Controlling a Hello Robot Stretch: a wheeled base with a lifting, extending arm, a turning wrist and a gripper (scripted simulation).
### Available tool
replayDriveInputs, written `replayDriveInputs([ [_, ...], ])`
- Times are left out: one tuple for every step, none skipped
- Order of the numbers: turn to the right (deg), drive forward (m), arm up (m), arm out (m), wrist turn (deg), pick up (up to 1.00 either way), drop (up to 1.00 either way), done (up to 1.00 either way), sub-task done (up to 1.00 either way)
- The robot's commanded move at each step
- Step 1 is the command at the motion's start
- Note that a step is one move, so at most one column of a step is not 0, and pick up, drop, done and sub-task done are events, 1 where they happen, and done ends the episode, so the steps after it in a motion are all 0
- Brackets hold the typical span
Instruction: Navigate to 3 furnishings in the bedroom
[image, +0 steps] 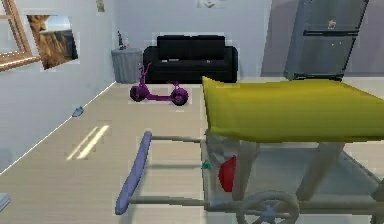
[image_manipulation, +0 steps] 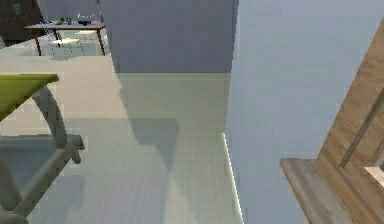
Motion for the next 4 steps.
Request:
replayDriveInputs([
  [0.0,0.15,0.0,0.0,0.0,0.0,0.0,0.0,0.0],
  [45.0,0.0,0.0,0.0,0.0,0.0,0.0,0.0,0.0],
  [39.0,0.0,0.0,0.0,0.0,0.0,0.0,0.0,0.0],
  [0.0,1.0,0.0,0.0,0.0,0.0,0.0,0.0,0.0],
])
